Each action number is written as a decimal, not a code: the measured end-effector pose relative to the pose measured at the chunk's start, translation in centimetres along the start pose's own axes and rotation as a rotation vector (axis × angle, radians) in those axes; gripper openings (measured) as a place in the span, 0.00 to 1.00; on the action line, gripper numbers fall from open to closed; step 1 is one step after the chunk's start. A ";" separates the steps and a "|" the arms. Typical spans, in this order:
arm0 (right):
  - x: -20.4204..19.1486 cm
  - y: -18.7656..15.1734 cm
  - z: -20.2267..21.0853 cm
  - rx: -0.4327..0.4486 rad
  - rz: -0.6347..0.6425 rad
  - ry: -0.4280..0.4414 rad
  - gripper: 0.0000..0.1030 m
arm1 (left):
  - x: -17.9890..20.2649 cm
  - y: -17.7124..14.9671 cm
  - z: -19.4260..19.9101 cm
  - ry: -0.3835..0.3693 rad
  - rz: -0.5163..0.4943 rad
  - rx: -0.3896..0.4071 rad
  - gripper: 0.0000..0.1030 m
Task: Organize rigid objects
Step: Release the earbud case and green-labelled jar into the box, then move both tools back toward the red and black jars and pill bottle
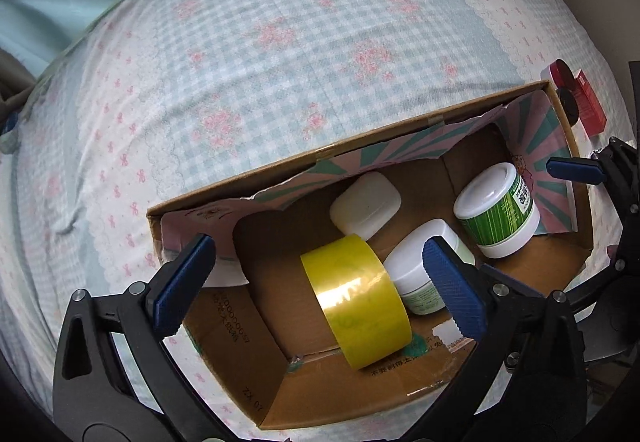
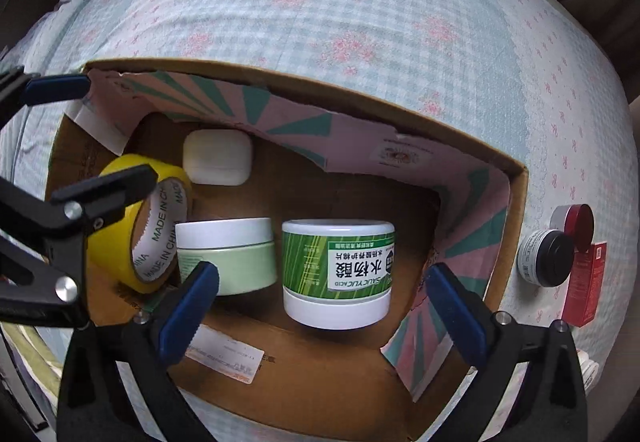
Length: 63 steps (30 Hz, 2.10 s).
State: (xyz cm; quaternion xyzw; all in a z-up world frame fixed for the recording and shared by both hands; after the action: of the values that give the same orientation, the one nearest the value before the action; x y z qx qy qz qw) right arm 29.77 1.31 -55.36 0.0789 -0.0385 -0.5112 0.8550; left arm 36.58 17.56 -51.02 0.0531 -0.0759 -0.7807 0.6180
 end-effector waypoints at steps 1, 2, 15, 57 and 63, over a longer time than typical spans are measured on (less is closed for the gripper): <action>0.0 -0.2 0.2 0.008 -0.001 0.004 1.00 | -0.2 -0.1 0.1 -0.002 0.010 0.000 1.00; 0.1 -0.3 0.5 0.019 -0.010 0.007 1.00 | -0.3 -0.3 0.3 -0.004 0.018 0.000 1.00; -0.2 -1.2 5.2 0.078 -0.041 0.007 1.00 | -0.4 -2.1 5.4 -0.019 0.072 0.044 1.00; 15.4 -27.2 20.2 0.149 -0.676 -0.138 1.00 | 31.6 1.2 14.0 -0.195 -0.528 0.110 1.00; 17.9 -27.4 15.6 0.141 -0.727 -0.110 1.00 | 35.5 3.3 7.9 -0.188 -0.577 0.056 1.00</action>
State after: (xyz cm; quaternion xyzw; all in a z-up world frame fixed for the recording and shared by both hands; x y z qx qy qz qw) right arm 12.15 -28.67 -45.09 0.1184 -0.0886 -0.7809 0.6069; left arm 30.15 -17.29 -42.29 0.0171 -0.1361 -0.9230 0.3595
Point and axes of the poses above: each gripper's, at about its wrist camera, not at the fingertips, and z roughly against the way its jaws point, x to its right, y to its top, the point moved 8 cm from there along -z, roughly the way its jaws point, and after that the axes turned 10 degrees about z, right-handed, at the moved point
